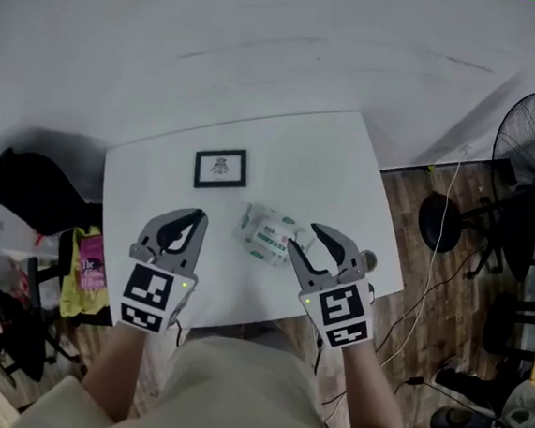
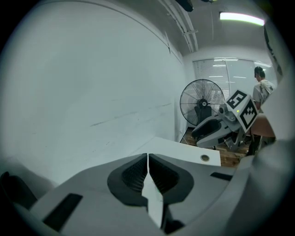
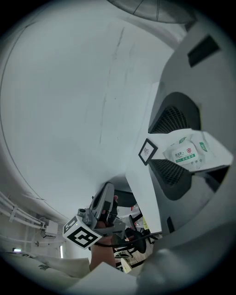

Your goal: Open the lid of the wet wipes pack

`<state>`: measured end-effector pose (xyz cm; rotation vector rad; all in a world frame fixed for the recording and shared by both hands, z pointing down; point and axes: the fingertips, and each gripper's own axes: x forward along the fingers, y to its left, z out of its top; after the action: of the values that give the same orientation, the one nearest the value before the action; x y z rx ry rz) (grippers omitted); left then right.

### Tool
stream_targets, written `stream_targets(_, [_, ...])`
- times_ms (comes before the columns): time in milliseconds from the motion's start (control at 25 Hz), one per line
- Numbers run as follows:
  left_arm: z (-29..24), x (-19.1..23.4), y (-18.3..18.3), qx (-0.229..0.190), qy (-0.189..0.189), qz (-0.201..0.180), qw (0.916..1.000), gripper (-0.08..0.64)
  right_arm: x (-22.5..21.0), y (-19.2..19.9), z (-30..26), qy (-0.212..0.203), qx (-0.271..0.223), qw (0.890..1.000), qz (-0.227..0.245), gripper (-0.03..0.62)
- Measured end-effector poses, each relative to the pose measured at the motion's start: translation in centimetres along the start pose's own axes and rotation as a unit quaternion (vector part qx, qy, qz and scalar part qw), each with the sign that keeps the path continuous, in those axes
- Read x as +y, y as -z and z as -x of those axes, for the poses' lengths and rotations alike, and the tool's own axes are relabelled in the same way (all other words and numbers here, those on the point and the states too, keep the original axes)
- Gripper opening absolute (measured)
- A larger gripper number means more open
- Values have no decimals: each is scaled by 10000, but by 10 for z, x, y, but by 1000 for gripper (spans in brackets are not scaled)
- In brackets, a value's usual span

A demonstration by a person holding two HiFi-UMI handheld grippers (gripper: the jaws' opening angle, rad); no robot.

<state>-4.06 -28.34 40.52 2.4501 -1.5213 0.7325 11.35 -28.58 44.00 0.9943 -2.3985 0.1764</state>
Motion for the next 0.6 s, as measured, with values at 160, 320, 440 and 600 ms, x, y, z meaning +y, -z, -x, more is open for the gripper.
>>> stream_targets(160, [-1,10,-4,3,8,112,9999,23,-7,0,-7,18,93,9999,-91,189])
stream_targets(320, [-5,17,-1,26,143,114,9998,21,3,5,-19,-55,298,9995,38,194])
stream_targets(440, [-10,15,3,24,284,124,9995,21,19,16,-26,-209,550,9981,201,206])
stream_targets(600, [-22,9,13,131,457,22,9989,22,29,33,-37,-207,830,9955,396,206])
